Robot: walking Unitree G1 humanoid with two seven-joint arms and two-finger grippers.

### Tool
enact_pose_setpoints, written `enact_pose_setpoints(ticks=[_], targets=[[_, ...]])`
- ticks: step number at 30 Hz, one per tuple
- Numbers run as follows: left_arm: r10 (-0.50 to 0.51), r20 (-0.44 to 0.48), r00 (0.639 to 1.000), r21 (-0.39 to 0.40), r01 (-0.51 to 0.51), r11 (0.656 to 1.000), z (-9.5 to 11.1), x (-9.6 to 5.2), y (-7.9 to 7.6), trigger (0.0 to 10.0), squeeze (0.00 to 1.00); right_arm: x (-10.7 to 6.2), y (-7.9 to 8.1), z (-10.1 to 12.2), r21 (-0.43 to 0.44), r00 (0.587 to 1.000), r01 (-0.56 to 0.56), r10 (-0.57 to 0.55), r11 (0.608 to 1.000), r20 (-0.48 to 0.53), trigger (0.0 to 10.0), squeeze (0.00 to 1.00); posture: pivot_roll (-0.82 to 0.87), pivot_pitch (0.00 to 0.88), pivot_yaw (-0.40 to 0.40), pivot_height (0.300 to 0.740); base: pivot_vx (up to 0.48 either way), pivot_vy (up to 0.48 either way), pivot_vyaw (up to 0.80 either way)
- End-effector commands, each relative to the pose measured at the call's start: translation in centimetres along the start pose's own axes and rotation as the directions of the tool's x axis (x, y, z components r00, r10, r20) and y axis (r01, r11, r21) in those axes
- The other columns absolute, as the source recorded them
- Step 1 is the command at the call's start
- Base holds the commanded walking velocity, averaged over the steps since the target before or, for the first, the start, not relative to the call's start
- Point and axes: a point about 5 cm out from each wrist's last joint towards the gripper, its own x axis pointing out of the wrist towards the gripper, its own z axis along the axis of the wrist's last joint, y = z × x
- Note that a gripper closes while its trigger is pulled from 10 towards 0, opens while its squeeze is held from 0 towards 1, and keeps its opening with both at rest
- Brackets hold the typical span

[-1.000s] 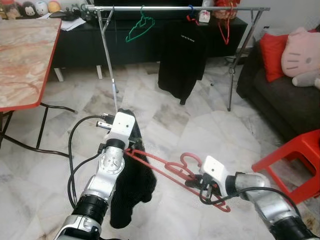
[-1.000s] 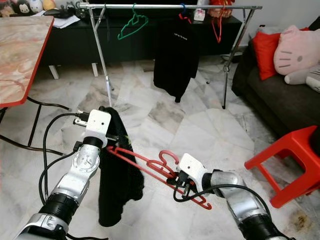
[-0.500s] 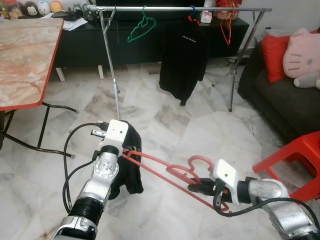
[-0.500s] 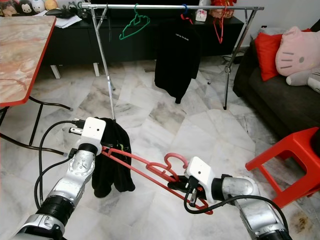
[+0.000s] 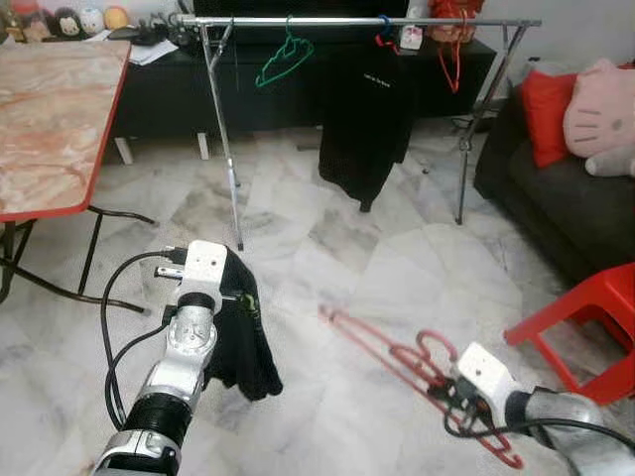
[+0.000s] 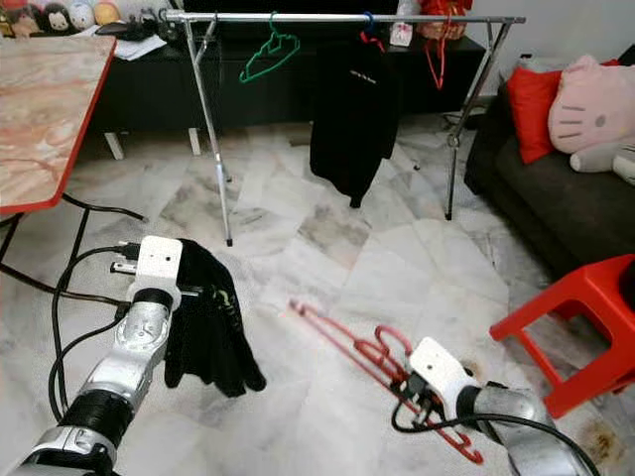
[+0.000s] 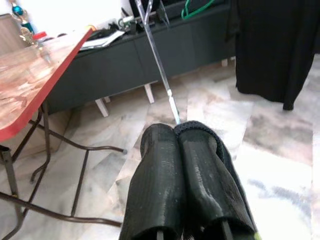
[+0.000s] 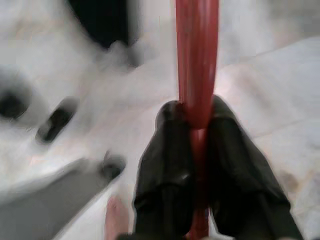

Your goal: Hang hanger

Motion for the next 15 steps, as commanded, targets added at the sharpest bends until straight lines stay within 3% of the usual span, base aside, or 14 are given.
enact_pose_setpoints(ticks=[1,2,3,4,6,7,10,12,13,15], targets=[[-0.001,0.077,0.997,-0.076,0.007,0.997,1.4,0.0,-0.1,0.0,0.00,0.1,-2.0,0.7,0.091,0.975,0.199,-0.207,0.976,0.083,8.6,0.00,-0.15,0.029,-0.045,0.740,0.000,0.000,0.00],[-0.002,0.084,0.996,-0.084,0.009,0.996,1.4,-0.1,-0.1,1.3,0.00,0.4,-2.0,0.6,0.102,0.966,0.234,-0.243,0.967,0.087,10.0,0.00,-0.15,0.029,-0.045,0.740,0.000,0.000,0.00],[0.001,0.095,0.995,-0.091,0.008,0.996,1.5,-0.2,-0.2,10.0,0.00,0.7,-1.9,0.4,0.104,0.956,0.273,-0.282,0.956,0.083,10.0,0.00,-0.14,0.027,-0.044,0.740,0.000,0.000,0.00],[0.001,0.095,0.995,-0.091,0.008,0.996,1.5,-0.2,-0.2,10.0,0.00,0.7,-1.9,0.4,0.104,0.956,0.273,-0.282,0.956,0.083,10.0,0.00,-0.14,0.027,-0.044,0.740,0.000,0.000,0.00],[-0.022,0.146,0.989,-0.160,0.045,0.986,2.3,-0.7,-0.7,10.0,0.00,2.1,-0.8,-1.5,0.214,0.914,0.386,-0.404,0.897,0.045,10.0,0.00,-0.13,0.025,-0.043,0.740,0.000,0.000,0.00],[-0.022,0.146,0.989,-0.160,0.045,0.986,2.3,-0.7,-0.7,10.0,0.00,2.1,-0.8,-1.5,0.214,0.914,0.386,-0.404,0.897,0.045,10.0,0.00,-0.13,0.025,-0.043,0.740,0.000,0.000,0.00],[-0.040,0.207,0.978,-0.211,0.085,0.974,3.6,-1.0,-1.1,10.0,0.00,3.0,0.7,-4.0,0.359,0.869,0.474,-0.492,0.804,-0.044,10.0,0.00,-0.12,0.025,-0.043,0.740,0.000,0.000,0.00],[-0.041,0.221,0.974,-0.217,0.090,0.972,3.8,-1.1,-1.0,10.0,0.00,3.1,1.1,-4.7,0.423,0.851,0.496,-0.521,0.759,-0.064,10.0,0.00,-0.12,0.020,-0.039,0.740,0.000,0.000,0.00],[-0.041,0.221,0.974,-0.217,0.090,0.972,3.8,-1.1,-1.0,10.0,0.00,3.1,1.1,-4.7,0.423,0.851,0.496,-0.521,0.759,-0.064,10.0,0.00,-0.12,0.020,-0.039,0.740,0.000,0.000,0.00],[-0.032,0.227,0.973,-0.244,0.088,0.966,4.0,-1.4,-0.8,10.0,0.00,2.9,1.6,-6.5,0.531,0.820,0.538,-0.552,0.654,-0.150,10.0,0.00,-0.13,0.013,-0.030,0.740,0.000,0.000,0.00]])
